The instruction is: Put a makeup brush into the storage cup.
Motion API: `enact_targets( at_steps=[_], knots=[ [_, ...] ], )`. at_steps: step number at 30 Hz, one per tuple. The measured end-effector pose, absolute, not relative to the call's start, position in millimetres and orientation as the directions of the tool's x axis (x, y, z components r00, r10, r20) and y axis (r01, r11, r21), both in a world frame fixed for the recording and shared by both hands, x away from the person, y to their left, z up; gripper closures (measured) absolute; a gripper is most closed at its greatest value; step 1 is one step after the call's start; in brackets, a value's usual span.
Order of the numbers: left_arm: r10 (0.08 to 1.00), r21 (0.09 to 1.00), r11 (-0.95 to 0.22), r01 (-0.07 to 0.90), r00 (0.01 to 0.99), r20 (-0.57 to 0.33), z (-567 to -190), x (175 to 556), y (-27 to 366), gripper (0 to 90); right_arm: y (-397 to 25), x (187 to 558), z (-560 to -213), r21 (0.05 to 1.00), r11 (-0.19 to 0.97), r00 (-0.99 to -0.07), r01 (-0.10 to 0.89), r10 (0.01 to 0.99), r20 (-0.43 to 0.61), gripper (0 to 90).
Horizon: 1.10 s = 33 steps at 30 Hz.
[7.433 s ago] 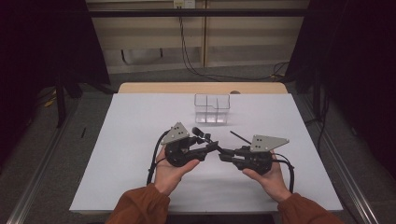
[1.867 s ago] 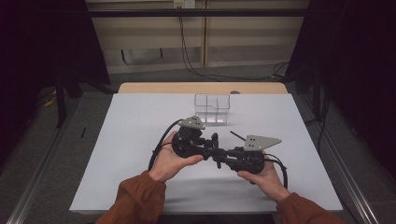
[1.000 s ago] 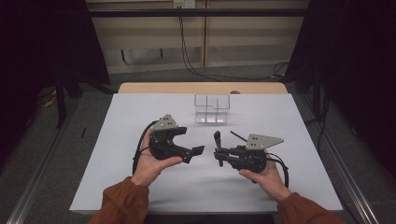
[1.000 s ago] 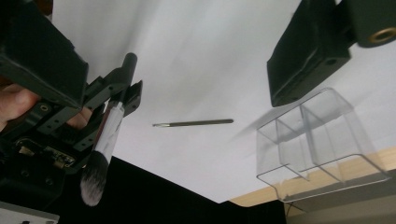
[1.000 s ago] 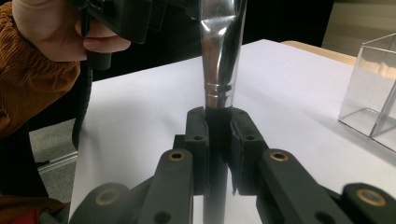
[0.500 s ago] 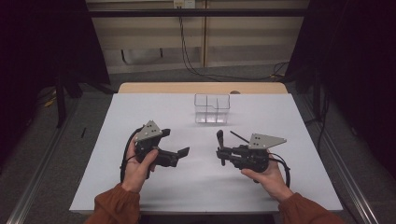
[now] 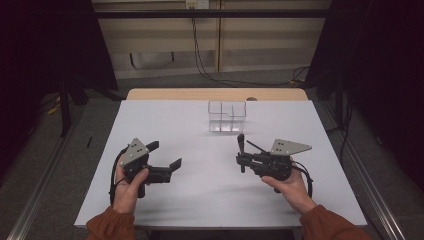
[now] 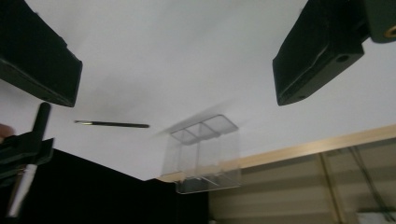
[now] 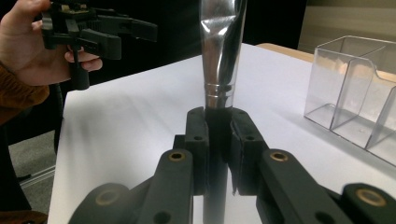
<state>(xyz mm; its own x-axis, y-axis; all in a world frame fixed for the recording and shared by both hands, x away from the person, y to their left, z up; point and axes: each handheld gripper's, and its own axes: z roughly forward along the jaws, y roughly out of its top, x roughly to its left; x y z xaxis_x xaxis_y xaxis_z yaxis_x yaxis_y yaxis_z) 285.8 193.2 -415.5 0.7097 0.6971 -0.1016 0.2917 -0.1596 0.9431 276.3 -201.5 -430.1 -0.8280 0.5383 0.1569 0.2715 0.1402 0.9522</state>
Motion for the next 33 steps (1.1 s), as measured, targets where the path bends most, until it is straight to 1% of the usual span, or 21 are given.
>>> enact_targets(
  at_steps=[1,4,7,10,12,15,17,20,24,27,31,33],
  knots=[
    [0.688,0.942,-0.152,0.300,0.716,-0.117,-417,285,196,2.9,-202,277,-430,0.953,0.139,-0.827,0.269,0.540,0.155,80.4],
    [0.706,0.944,-0.131,0.302,0.697,-0.126,-421,282,203,2.8,-203,279,-429,0.954,0.133,-0.824,0.270,0.544,0.158,80.4],
    [0.716,0.952,-0.085,0.295,0.682,-0.147,-426,280,210,2.5,-205,281,-428,0.954,0.134,-0.819,0.268,0.553,0.152,80.3],
    [0.731,0.954,-0.087,0.288,0.668,-0.135,-430,278,218,2.8,-207,282,-427,0.955,0.135,-0.816,0.264,0.560,0.147,80.4],
    [0.742,0.954,-0.117,0.275,0.662,-0.100,-434,276,223,2.5,-208,283,-426,0.956,0.133,-0.813,0.262,0.564,0.144,80.4],
    [0.736,0.963,-0.097,0.251,0.670,-0.100,-434,272,230,1.9,-210,285,-424,0.957,0.133,-0.808,0.258,0.573,0.138,80.4],
    [0.743,0.964,-0.071,0.256,0.658,-0.120,-434,269,232,1.6,-212,286,-422,0.959,0.140,-0.808,0.247,0.576,0.124,80.4],
    [0.757,0.965,-0.097,0.242,0.648,-0.086,-435,265,234,1.4,-214,290,-419,0.961,0.134,-0.803,0.241,0.584,0.119,80.4],
    [0.742,0.965,-0.091,0.245,0.663,-0.098,-435,264,238,1.3,-216,297,-418,0.961,0.129,-0.791,0.244,0.600,0.120,80.4],
    [0.752,0.963,-0.116,0.245,0.655,-0.077,-436,260,241,1.7,-217,302,-416,0.963,0.121,-0.784,0.241,0.610,0.120,80.4],
    [0.745,0.962,-0.124,0.241,0.663,-0.070,-436,258,243,2.0,-219,307,-413,0.964,0.110,-0.775,0.242,0.620,0.124,80.4],
    [0.749,0.962,-0.113,0.248,0.658,-0.082,-436,257,243,2.1,-219,311,-414,0.964,0.114,-0.777,0.242,0.617,0.122,80.4]
  ],
)
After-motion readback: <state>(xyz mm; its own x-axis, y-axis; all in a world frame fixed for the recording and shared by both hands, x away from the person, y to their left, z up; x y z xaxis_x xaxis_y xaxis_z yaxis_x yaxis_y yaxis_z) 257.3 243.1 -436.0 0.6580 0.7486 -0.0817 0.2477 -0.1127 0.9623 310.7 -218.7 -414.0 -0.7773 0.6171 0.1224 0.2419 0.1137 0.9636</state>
